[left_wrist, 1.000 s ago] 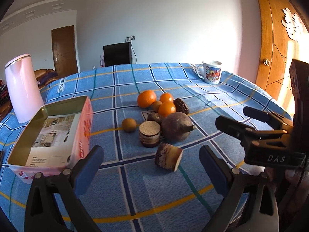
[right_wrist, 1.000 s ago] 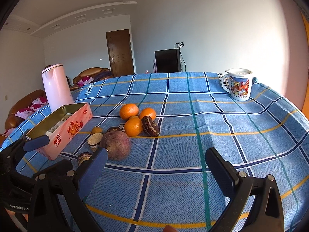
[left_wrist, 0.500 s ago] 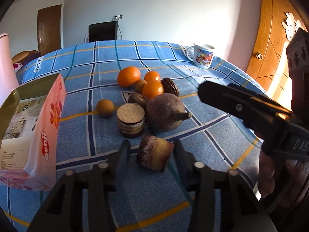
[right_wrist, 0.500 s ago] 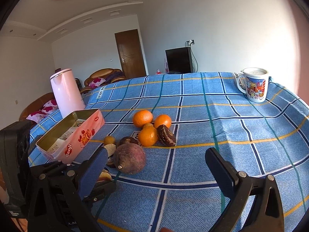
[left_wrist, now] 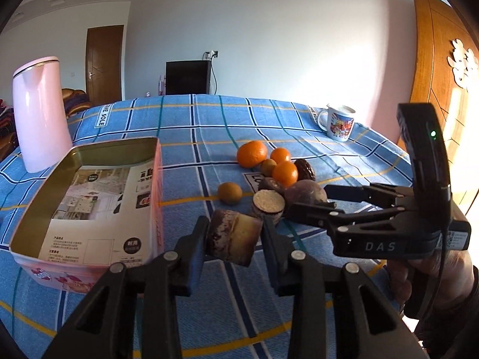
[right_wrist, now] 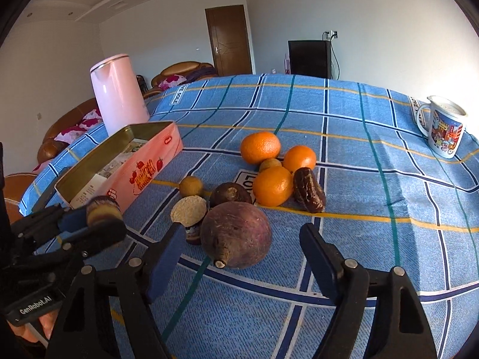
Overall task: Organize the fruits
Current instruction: 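Grasp the dark purple round fruit with the right gripper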
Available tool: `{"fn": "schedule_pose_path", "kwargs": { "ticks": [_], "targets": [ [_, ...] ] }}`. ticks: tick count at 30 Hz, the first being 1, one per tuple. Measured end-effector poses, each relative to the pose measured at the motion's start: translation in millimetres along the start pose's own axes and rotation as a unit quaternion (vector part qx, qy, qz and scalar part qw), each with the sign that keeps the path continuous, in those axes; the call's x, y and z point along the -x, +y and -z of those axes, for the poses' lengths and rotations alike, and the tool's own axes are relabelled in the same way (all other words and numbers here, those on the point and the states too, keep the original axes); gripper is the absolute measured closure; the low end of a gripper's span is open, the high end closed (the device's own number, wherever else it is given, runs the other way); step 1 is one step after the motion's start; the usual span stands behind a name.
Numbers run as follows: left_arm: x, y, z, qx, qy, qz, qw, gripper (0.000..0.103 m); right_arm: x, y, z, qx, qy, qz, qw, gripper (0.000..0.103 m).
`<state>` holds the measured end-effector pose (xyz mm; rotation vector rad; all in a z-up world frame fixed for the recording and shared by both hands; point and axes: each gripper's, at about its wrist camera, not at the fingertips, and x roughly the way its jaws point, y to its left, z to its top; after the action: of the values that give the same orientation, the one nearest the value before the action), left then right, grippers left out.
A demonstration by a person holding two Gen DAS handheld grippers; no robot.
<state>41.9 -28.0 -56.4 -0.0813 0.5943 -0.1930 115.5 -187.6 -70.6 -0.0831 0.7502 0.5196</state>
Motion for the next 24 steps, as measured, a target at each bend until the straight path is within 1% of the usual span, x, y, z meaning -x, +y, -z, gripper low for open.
{"fn": "schedule_pose_path", "kwargs": {
  "ticks": [1,2,3,6,8,12,20,24],
  "targets": [
    [0,2,0,0.001,-0.001,0.0,1.0,0.066,-5,0,1,0.0,0.013,-0.003,1.0,0.03],
    [0,3,0,0.001,-0.001,0.0,1.0,0.066,-9,0,1,0.0,0.024,-0.006,1.0,0.044],
    [0,4,0,0.002,-0.002,0.0,1.0,0.066,-11,-1,0,0.002,0.029,-0.014,0.999,0.049],
    [3,5,0,0.002,-0.008,-0.002,1.0,0.066,-10,-3,1,-0.004,0.026,-0.021,0.999,0.049],
    [7,4,0,0.0,-0.017,-0.009,0.9998,0.066,-3,-4,1,-0.006,0.005,-0.026,1.0,0.049],
    [17,8,-4,-0.002,-0.033,-0.02,0.9992,0.066,9,2,2,0.003,-0.029,-0.014,0.999,0.049],
    [29,25,-12,0.005,-0.055,-0.047,0.9974,0.066,30,23,-10,0.036,-0.081,-0.013,0.996,0.049],
    [31,35,-14,0.012,-0.061,-0.06,0.9963,0.066,35,33,-18,0.05,-0.098,-0.015,0.994,0.049]
  ]
}}
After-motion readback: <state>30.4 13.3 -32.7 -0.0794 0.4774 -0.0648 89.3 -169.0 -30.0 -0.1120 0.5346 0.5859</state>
